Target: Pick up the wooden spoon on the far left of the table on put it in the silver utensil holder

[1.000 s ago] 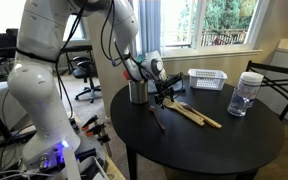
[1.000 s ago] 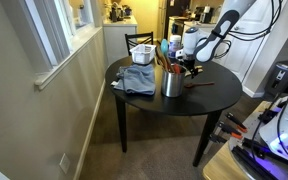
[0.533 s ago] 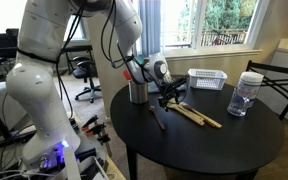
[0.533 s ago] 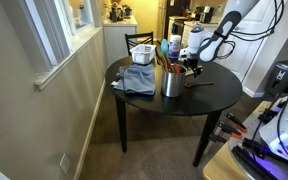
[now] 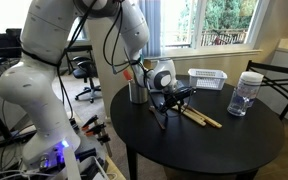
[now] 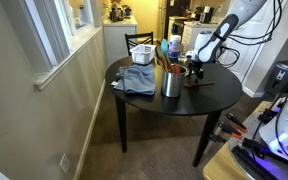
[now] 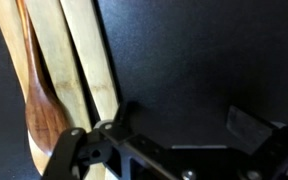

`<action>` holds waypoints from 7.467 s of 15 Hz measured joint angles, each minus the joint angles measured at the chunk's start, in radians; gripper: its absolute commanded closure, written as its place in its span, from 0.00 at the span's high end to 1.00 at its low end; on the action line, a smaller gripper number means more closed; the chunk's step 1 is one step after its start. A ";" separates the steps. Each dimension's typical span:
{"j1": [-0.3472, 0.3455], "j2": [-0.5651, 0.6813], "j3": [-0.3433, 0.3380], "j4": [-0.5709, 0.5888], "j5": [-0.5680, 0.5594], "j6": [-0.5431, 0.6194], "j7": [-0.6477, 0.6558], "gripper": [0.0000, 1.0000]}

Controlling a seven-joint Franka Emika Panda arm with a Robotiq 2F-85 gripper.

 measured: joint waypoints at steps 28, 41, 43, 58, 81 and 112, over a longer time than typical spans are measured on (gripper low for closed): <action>-0.293 0.065 0.331 0.103 0.453 -0.128 -0.482 1.00; -0.252 0.025 0.334 0.102 0.639 -0.201 -0.572 1.00; -0.225 0.014 0.306 0.104 0.639 -0.201 -0.572 1.00; -0.079 0.082 0.159 0.188 0.635 -0.203 -0.572 1.00; -0.038 0.066 0.142 0.210 0.570 -0.237 -0.572 0.11; 0.138 -0.285 0.095 0.034 0.797 -0.194 -0.215 0.11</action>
